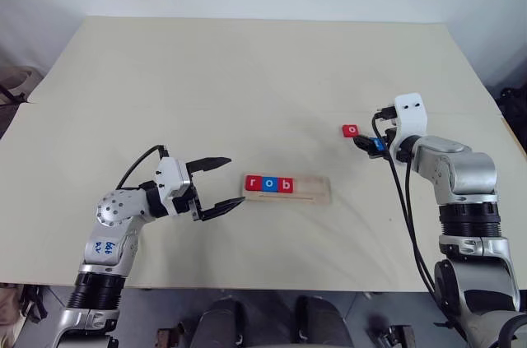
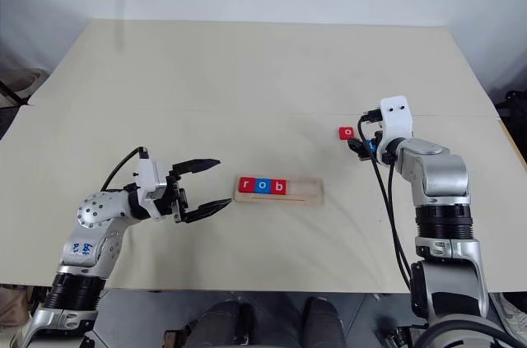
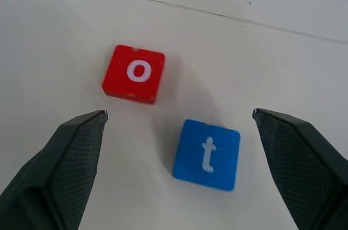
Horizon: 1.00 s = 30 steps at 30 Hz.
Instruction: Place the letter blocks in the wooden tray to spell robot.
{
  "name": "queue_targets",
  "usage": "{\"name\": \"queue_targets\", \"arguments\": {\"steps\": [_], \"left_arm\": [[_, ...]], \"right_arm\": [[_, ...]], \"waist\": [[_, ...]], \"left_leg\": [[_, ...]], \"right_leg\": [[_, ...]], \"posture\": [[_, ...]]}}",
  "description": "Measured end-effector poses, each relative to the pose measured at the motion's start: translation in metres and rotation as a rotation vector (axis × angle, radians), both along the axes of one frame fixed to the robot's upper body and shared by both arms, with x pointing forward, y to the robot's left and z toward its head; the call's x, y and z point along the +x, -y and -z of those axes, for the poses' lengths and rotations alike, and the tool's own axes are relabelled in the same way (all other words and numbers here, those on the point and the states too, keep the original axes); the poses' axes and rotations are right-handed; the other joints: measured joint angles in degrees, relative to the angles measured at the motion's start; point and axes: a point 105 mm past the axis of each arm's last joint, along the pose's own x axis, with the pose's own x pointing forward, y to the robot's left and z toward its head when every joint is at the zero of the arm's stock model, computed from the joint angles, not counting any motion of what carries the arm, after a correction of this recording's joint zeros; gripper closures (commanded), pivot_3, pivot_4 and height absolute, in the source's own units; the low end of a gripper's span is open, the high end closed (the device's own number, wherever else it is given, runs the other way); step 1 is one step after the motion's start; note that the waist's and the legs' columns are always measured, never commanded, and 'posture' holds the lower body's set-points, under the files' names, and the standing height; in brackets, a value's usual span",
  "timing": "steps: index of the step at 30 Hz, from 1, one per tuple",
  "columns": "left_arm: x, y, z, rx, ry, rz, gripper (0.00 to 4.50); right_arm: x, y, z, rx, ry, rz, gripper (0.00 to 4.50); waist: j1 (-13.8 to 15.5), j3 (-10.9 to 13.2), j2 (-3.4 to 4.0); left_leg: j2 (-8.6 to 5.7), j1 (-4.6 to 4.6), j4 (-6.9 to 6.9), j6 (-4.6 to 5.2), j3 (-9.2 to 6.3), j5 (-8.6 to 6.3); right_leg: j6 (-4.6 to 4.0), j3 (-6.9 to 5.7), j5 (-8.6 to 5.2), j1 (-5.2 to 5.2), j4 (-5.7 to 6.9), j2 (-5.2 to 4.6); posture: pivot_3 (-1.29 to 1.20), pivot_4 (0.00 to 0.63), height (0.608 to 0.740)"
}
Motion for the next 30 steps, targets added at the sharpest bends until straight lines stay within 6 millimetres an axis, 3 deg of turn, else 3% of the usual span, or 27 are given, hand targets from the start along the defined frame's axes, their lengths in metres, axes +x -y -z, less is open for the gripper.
{"name": "queue_targets", "arguments": {"steps": [5, 15, 18, 25, 30], "left_arm": [[0.002, 0.003, -0.004, -0.003, 0.012, 0.009, 0.00], [0.005, 0.003, -0.001, -0.005, -0.004, 0.015, 0.00], [0.005, 0.003, -0.001, -0.005, -0.003, 0.012, 0.00], [0.005, 0.003, 0.000, -0.007, -0.007, 0.002, 0.00], [0.005, 0.003, 0.000, -0.008, -0.006, 0.000, 0.00]], "right_arm": [[0.001, -0.001, 0.000, 0.004, -0.003, 0.004, 0.02], [0.034, -0.022, 0.004, 0.039, 0.004, 0.028, 0.02], [0.040, -0.026, 0.004, 0.048, 0.017, 0.033, 0.61], [0.043, -0.045, 0.012, 0.068, 0.011, 0.000, 3.01], [0.041, -0.046, 0.012, 0.066, 0.003, -0.002, 3.04]], "waist": [[0.0, 0.0, 0.00], [-1.2, 0.0, 0.00], [-1.3, 0.0, 0.00], [-1.3, 0.0, 0.01], [-1.3, 0.0, 0.01]], "left_leg": [[0.00, 0.00, 0.00, 0.00, 0.00, 0.00], [0.00, -0.01, -0.04, -0.01, -0.02, 0.01], [0.02, 0.00, -0.08, -0.02, -0.02, 0.01], [0.02, 0.00, -0.06, -0.03, -0.02, 0.02], [0.04, 0.01, -0.07, -0.03, -0.03, 0.02]], "right_leg": [[0.00, 0.01, 0.00, 0.00, 0.00, 0.01], [0.00, -0.01, 0.00, -0.02, 0.00, 0.03], [0.00, -0.02, 0.00, -0.02, 0.00, 0.04], [0.00, 0.01, 0.00, -0.02, 0.02, 0.04], [-0.01, 0.00, 0.00, -0.01, 0.02, 0.04]], "posture": [[0.00, 0.150, 0.740], [0.00, 0.150, 0.740], [0.00, 0.150, 0.740], [0.00, 0.150, 0.740], [0.00, 0.150, 0.740]]}}
